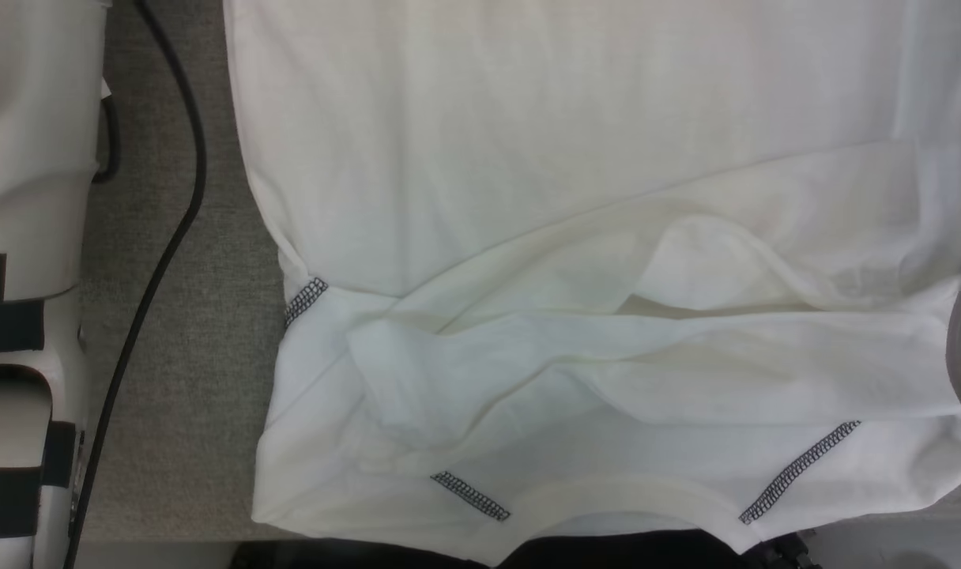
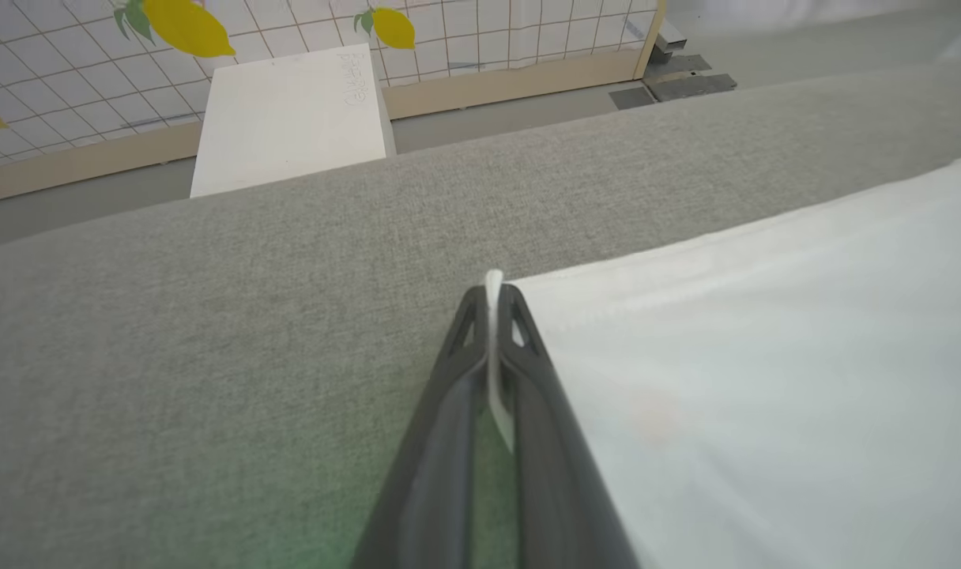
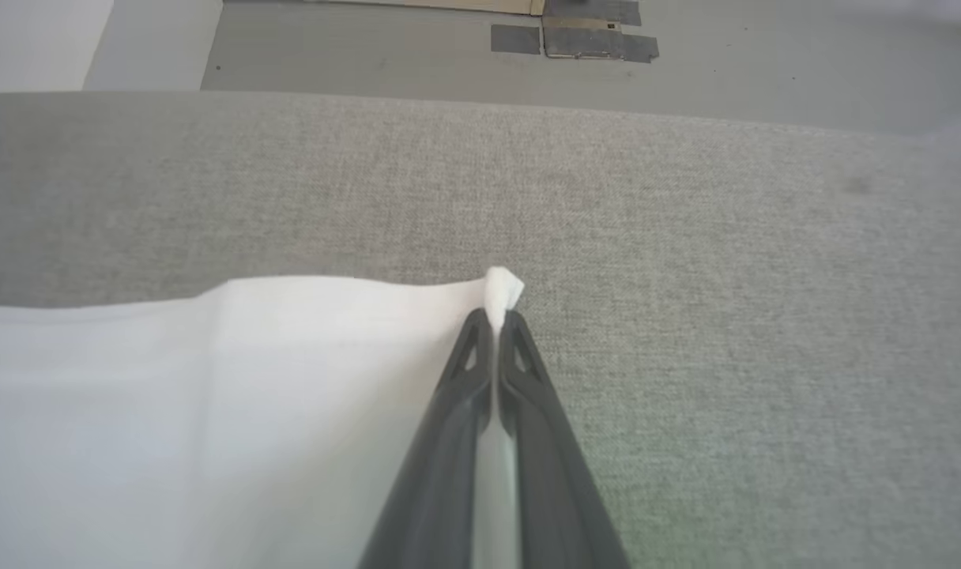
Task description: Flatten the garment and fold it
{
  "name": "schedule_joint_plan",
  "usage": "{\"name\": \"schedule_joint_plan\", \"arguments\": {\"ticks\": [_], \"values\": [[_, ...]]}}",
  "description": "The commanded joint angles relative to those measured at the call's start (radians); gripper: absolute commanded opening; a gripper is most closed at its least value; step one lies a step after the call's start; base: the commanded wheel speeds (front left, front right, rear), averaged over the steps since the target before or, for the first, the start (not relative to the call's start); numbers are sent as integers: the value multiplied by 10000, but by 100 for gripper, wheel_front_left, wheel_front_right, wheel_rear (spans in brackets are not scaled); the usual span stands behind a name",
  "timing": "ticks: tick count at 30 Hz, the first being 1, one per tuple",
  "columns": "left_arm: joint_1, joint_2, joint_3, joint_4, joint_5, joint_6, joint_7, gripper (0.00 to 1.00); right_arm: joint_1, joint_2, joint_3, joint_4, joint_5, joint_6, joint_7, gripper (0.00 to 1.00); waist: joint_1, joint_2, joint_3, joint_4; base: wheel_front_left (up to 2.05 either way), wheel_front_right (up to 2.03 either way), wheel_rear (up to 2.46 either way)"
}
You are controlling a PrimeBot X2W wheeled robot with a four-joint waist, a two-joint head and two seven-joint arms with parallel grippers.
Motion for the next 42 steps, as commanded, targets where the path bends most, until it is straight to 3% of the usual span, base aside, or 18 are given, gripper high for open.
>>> {"name": "schedule_joint_plan", "arguments": {"ticks": [1,10,17,23,28,34,42], "values": [[-113,75,30,27,-45,-56,-231,0,313,14,201,-31,101,-15,-296,0,-1,0,-194,-59,0,0,0],[1176,49,81,-200,-635,-404,-1957,0,2032,-98,1940,-623,1664,-15,-2837,0,-1,0,-1684,-160,0,0,0],[3483,354,9,-1157,-1466,-604,-3004,0,4697,-1134,3786,-2156,3260,-15,-4706,0,-1,0,-3297,-127,0,0,0],[6158,570,184,-2312,-2149,-561,-3772,0,7270,-2033,4303,-3513,3896,-15,-5782,0,-1,0,-4666,-38,0,0,0],[8621,570,364,-3254,-2761,-317,-4107,0,9268,-2347,4274,-4460,4271,-15,-5895,0,-1,0,-5539,55,0,0,0],[11054,414,334,-4131,-3368,-76,-4306,0,11307,-2556,4055,-5599,4642,-15,-5216,0,-1,0,-6194,260,0,0,0],[12983,177,1,-4288,-3707,95,-4468,0,13661,-2431,3295,-7085,4834,-15,-4182,0,-1,0,-6516,599,0,0,0]]}}
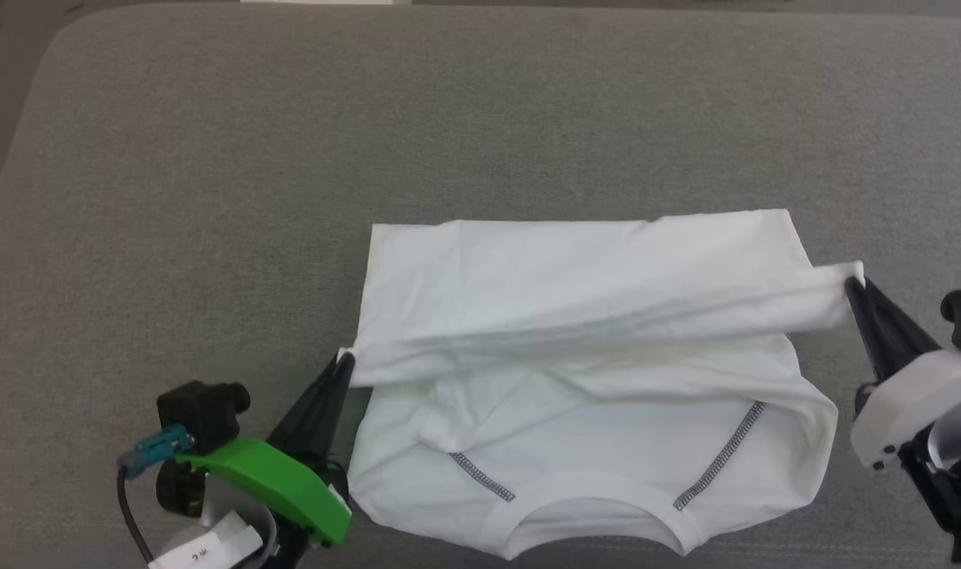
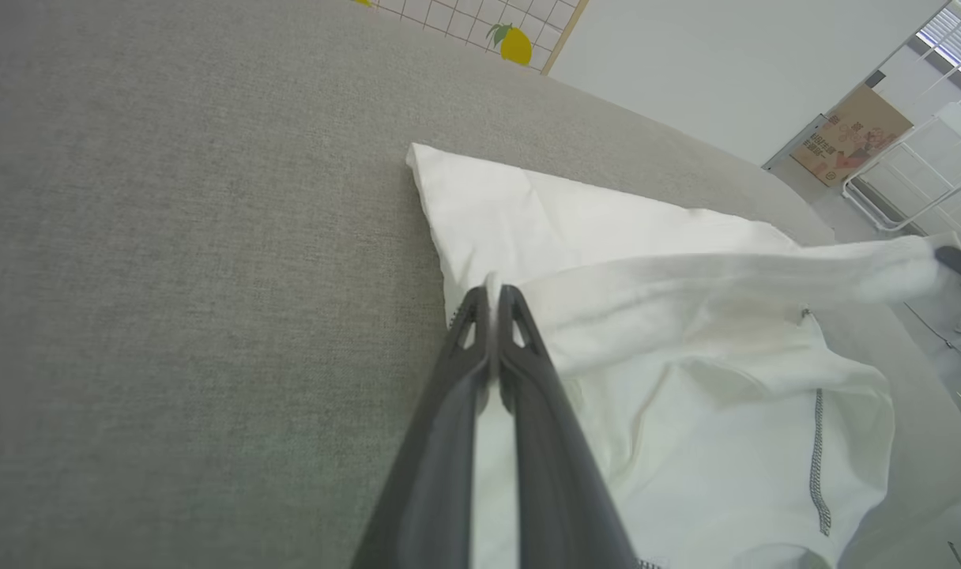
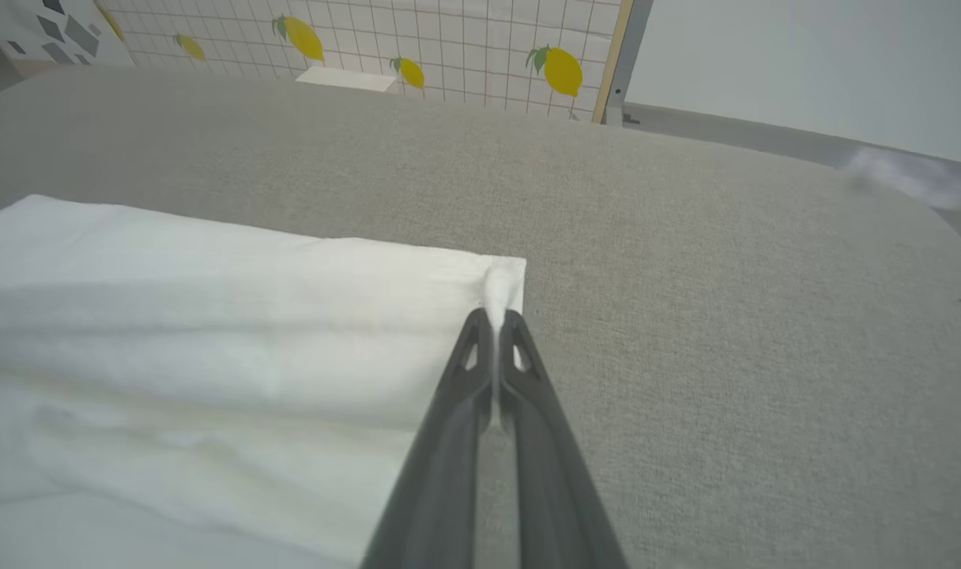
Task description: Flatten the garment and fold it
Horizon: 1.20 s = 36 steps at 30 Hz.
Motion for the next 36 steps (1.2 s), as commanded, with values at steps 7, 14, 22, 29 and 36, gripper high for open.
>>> {"name": "schedule_joint_plan", "arguments": {"ticks": [7,14,22,29,36], "values": [[724,-66,-225,436,-211,-68,-140,0,1459,218,-390,-532,95,-19,740,0,1,0,-313,333,0,0,0],[1091,49,-684,1064,-190,-212,159,0,2418,565,-825,-316,-239,-19,1372,0,1,0,-446,362,0,0,0],[1091,57,-1189,1946,74,-275,375,0,2741,952,-539,550,-455,-19,1810,0,1,0,-492,317,0,0,0],[964,-105,-1423,2715,109,-313,380,0,2626,1156,-385,1675,-462,-19,1839,0,1,0,-609,283,0,0,0],[1081,-144,-1266,2822,8,-211,53,100,2686,1237,-722,1604,-469,-19,1618,100,1,0,-939,269,0,0,0]]}}
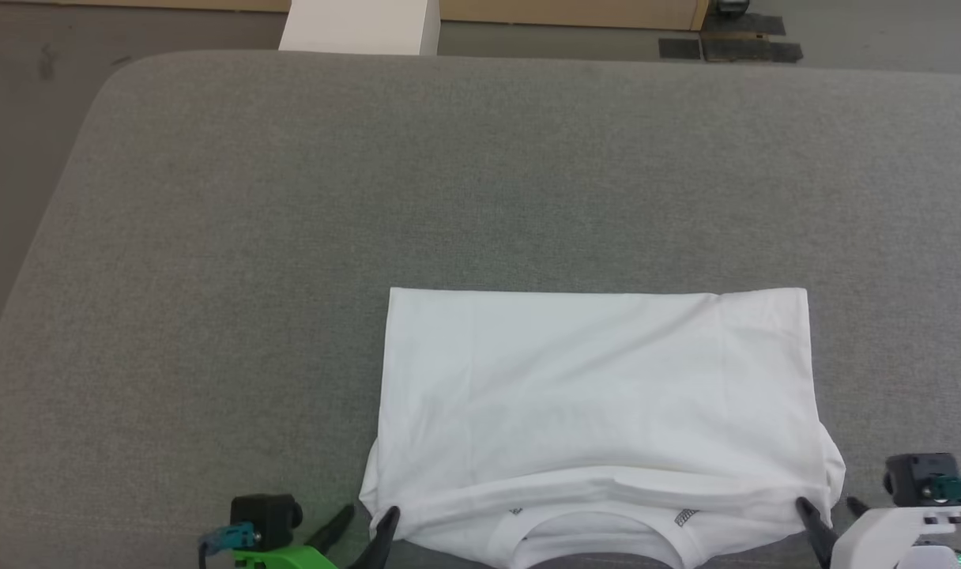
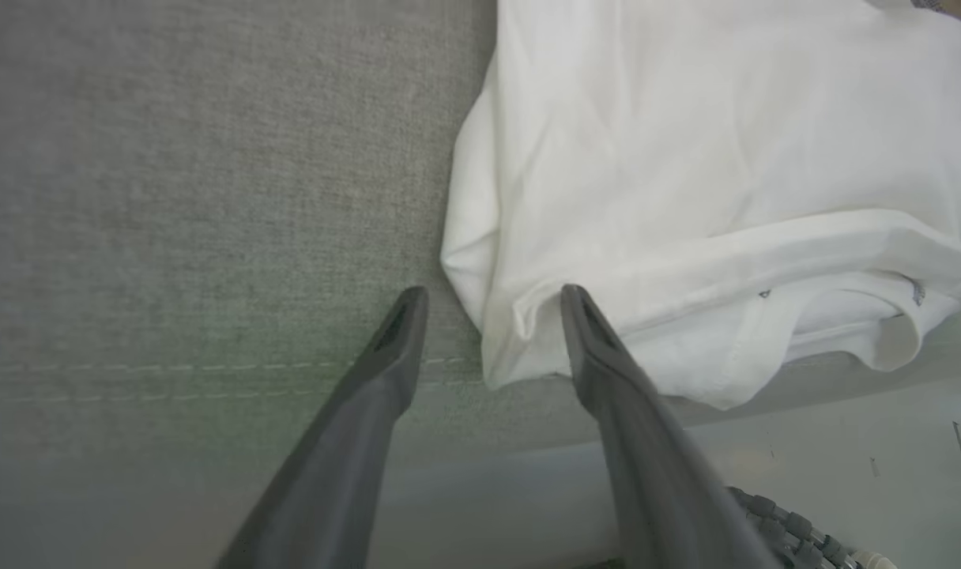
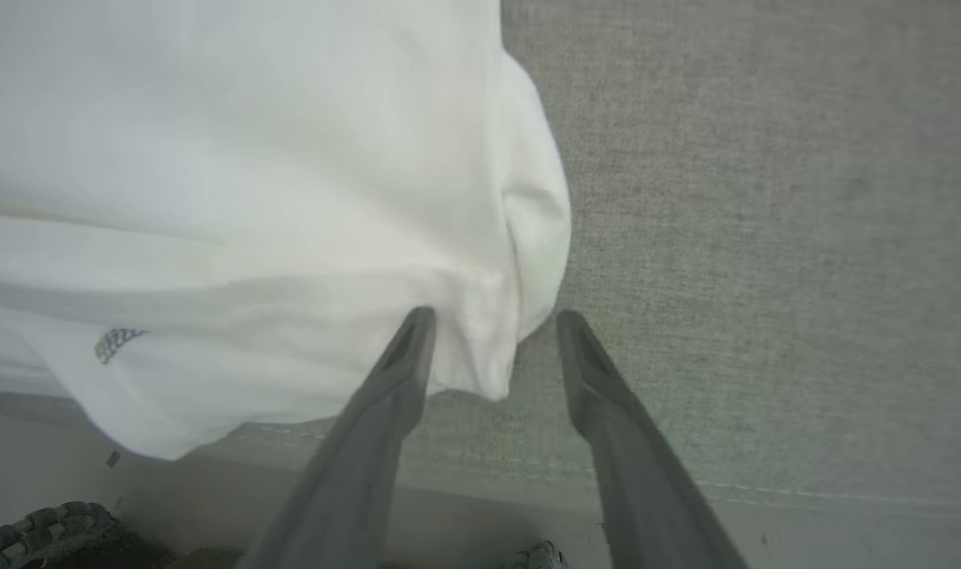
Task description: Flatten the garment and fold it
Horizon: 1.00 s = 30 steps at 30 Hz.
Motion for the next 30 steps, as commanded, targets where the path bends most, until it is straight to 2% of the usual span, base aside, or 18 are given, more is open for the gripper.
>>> {"name": "schedule_joint_plan", "arguments": {"ticks": [1,9,14,20,26,30], "values": [[95,34,96,-91,-10,77,-167,100,68,35,-131,-134,-51,-19,-104,100,1,0,-158,16,0,0,0],[-120,-51,859,-949,395,604,-1911,100,224,745,-1002,-1686,187,-19,-698,100,1,0,-436,119,0,0,0],[-603,-207,1507,-1147,927,958,-2613,100,-41,1144,-1449,-2125,680,-19,-1012,100,1,0,-499,174,0,0,0],[-1276,-809,2835,-1570,2039,1141,-2733,100,-661,1247,-2150,-1372,1851,-19,-933,100,1,0,-496,203,0,0,0],[-1639,-1416,3790,-1699,3391,871,-2737,100,-1567,1250,-2313,87,2715,-19,-580,100,1,0,-424,136,0,0,0],[-1815,-1676,4200,-1459,3987,578,-2738,100,-2219,1251,-2145,932,2520,-19,-259,100,1,0,-358,71,0,0,0]]}}
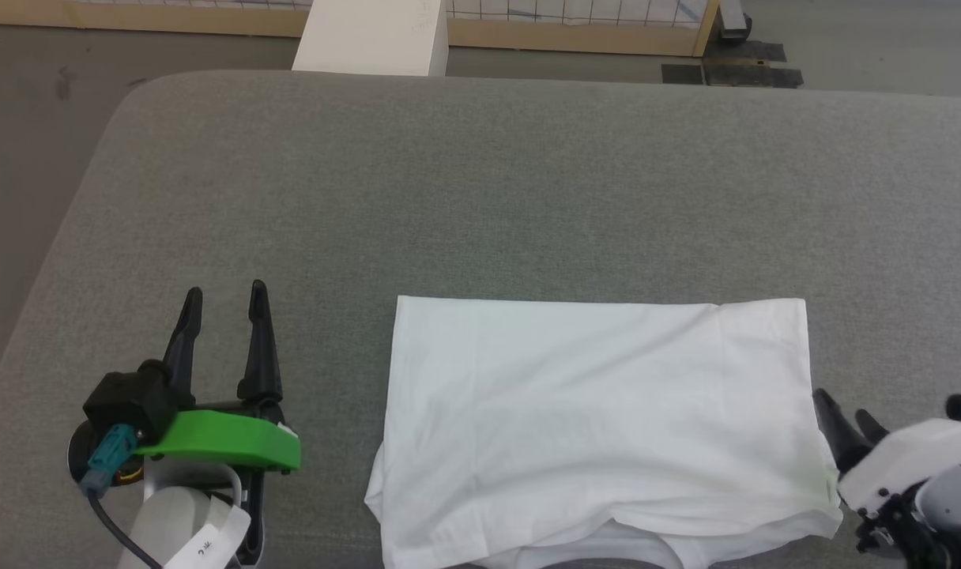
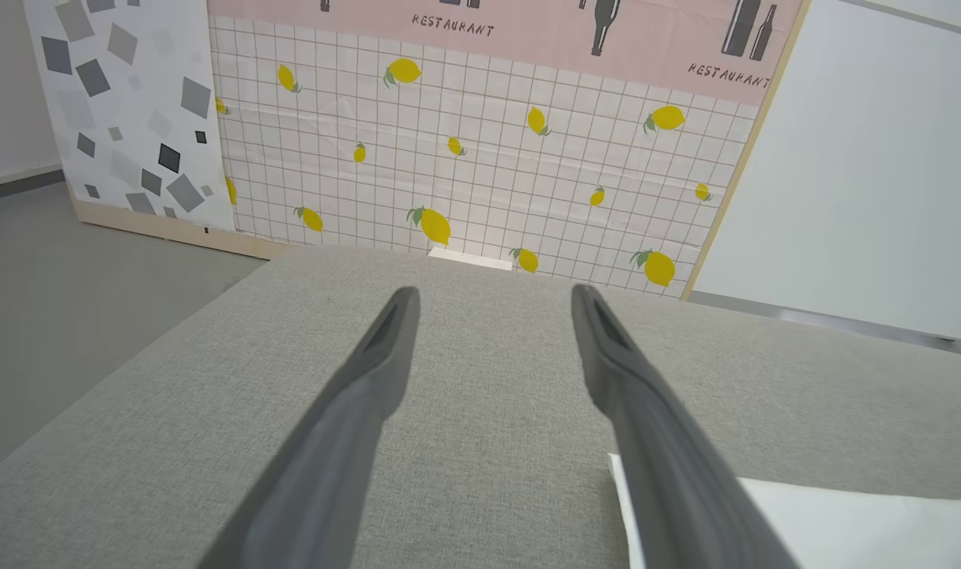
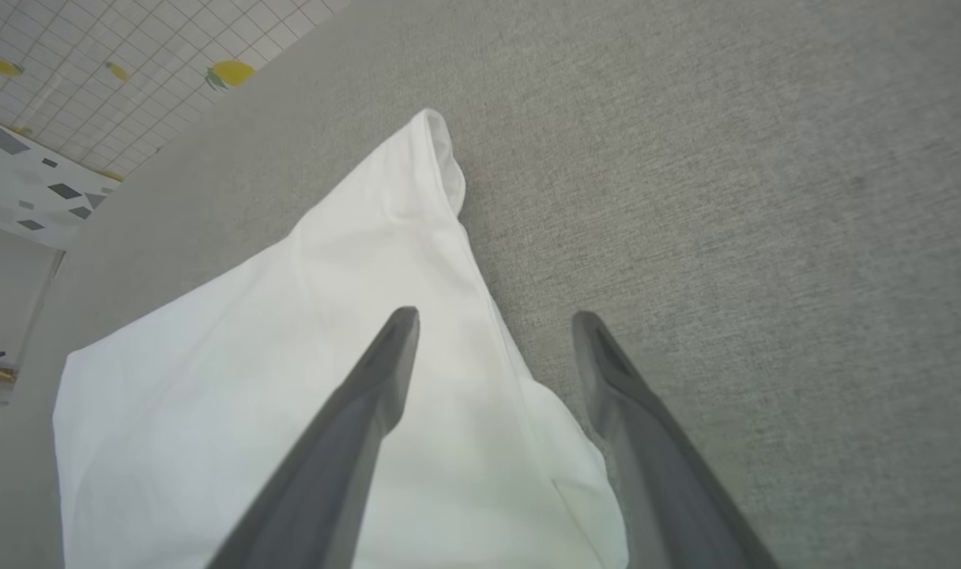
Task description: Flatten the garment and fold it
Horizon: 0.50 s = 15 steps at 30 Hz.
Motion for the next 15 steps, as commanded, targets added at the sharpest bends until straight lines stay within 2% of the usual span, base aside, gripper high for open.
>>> {"name": "schedule_joint_plan", "arguments": {"ticks": [1,2,3,9,15], "values": [[-190,-106,100,101,190,-137,-40,100,-304,11,74,255,-148,-13,167,100,0,0,41,-32,0,0,0],[-213,-136,139,173,301,-205,-40,100,-416,11,113,453,-249,-13,311,100,0,0,57,-41,0,0,0],[-290,-291,277,334,557,-400,-40,100,-753,11,186,992,-815,-13,799,100,0,0,129,-35,0,0,0],[-350,-544,509,556,769,-668,-41,100,-1145,12,54,1706,-1757,-13,1907,100,0,0,257,62,0,0,0],[-372,-701,658,671,891,-836,-41,100,-1295,12,369,2156,-1464,-13,2972,100,0,0,359,146,0,0,0]]}}
